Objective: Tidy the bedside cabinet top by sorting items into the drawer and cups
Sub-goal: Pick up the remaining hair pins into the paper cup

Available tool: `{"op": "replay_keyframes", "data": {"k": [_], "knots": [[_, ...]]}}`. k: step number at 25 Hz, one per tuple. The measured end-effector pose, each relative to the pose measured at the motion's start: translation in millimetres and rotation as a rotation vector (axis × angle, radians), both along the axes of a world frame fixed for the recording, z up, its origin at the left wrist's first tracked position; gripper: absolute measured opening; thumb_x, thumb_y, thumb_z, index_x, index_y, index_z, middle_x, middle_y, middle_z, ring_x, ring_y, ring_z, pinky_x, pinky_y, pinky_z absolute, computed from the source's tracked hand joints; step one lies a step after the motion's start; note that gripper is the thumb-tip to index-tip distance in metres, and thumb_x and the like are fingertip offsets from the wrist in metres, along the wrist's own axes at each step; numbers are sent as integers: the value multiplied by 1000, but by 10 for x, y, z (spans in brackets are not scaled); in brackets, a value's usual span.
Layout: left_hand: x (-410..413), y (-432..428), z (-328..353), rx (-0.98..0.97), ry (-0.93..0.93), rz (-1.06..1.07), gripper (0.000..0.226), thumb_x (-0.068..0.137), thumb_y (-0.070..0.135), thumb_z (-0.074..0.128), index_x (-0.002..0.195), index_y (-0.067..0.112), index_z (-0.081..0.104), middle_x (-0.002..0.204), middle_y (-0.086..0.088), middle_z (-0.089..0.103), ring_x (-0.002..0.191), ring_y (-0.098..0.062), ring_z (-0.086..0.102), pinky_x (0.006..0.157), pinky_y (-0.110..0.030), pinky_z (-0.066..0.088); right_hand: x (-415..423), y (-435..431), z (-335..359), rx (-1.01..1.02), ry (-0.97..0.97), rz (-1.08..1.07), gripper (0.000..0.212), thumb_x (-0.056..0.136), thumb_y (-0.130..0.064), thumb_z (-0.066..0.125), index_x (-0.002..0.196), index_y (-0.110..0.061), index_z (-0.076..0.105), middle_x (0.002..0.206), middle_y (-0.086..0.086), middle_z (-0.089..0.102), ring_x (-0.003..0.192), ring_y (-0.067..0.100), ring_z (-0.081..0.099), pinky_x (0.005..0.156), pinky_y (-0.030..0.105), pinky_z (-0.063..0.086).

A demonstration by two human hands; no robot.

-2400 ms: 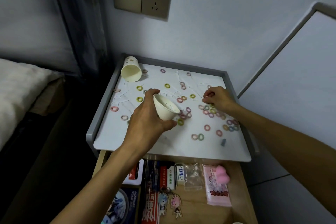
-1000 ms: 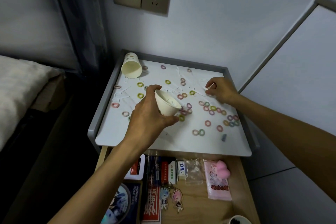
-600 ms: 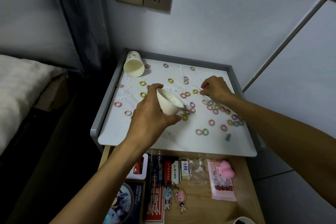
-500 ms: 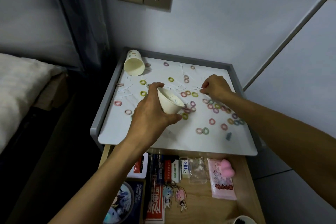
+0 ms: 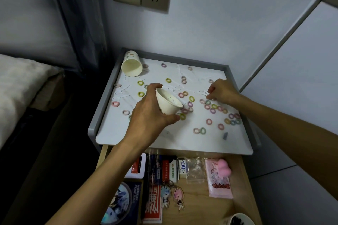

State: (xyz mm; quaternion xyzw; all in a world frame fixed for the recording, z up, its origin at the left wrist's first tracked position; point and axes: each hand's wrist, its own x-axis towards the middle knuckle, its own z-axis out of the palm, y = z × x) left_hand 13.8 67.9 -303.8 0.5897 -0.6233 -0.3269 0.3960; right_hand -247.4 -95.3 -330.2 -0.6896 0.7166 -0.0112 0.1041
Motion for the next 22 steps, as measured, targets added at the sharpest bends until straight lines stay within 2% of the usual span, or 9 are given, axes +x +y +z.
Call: {"op": "replay_keyframes", "data": {"k": [4, 7, 10, 13, 15, 17, 18, 22], "knots": [[-12, 10, 8, -9, -3, -7, 85, 67, 29, 86, 135, 29, 35, 111, 8, 52, 94, -17, 57, 66, -18, 44, 14, 112, -71, -61, 54, 18, 32, 84, -27, 75, 109, -8, 72, 105, 13, 72, 90, 26, 67, 79, 32, 53], [-6, 17, 0, -6, -7, -4, 85, 67, 29, 86, 135, 29, 35, 111, 9, 51, 94, -17, 56, 69, -23, 46, 77, 110, -118, -81, 128, 13, 30, 87, -28, 71, 110, -8, 71, 106, 12, 71, 91, 28, 67, 82, 37, 55], [-12, 6, 1, -7, -12, -4, 86, 68, 29, 87, 136, 29, 35, 112, 9, 50, 96, -16, 55, 69, -23, 46, 78, 111, -139, -57, 173, 14, 28, 92, -29, 65, 109, -7, 69, 106, 11, 71, 91, 28, 66, 81, 36, 55], [-13, -9, 4, -2, -9, -7, 86, 68, 28, 87, 136, 30, 34, 112, 10, 50, 95, -15, 55, 69, -21, 45, 31, 140, -45, -155, 69, -9, 24, 94, -28, 62, 108, -9, 67, 101, 11, 70, 88, 26, 65, 78, 36, 54], [1, -17, -3, 0, -12, -1, 86, 68, 28, 87, 136, 29, 34, 112, 10, 49, 96, -16, 54, 72, -24, 46, 54, 186, 114, -223, -131, 14, 20, 93, -23, 64, 107, -10, 67, 97, 10, 71, 80, 20, 66, 70, 28, 53], [-3, -20, -8, 12, -15, 1, 86, 68, 28, 86, 137, 30, 34, 112, 10, 49, 96, -16, 54, 73, -25, 45, 159, 287, 348, -212, -350, 97, 18, 92, -17, 65, 108, -10, 70, 92, 9, 72, 68, 12, 65, 60, 17, 51], [-11, -19, -10, 18, -17, -1, 87, 68, 28, 87, 137, 30, 34, 112, 10, 49, 96, -15, 54, 72, -25, 44, 240, 352, 478, -203, -402, 175, 19, 92, -16, 65, 109, -11, 71, 89, 6, 73, 64, 8, 64, 59, 15, 51], [-38, -8, -17, 11, -23, -15, 88, 68, 28, 87, 138, 28, 33, 109, 11, 50, 93, -15, 56, 73, -28, 48, 695, 681, 864, -80, -367, 655, 19, 86, -18, 71, 104, -15, 76, 88, -11, 72, 72, -2, 64, 68, 10, 47]]}}
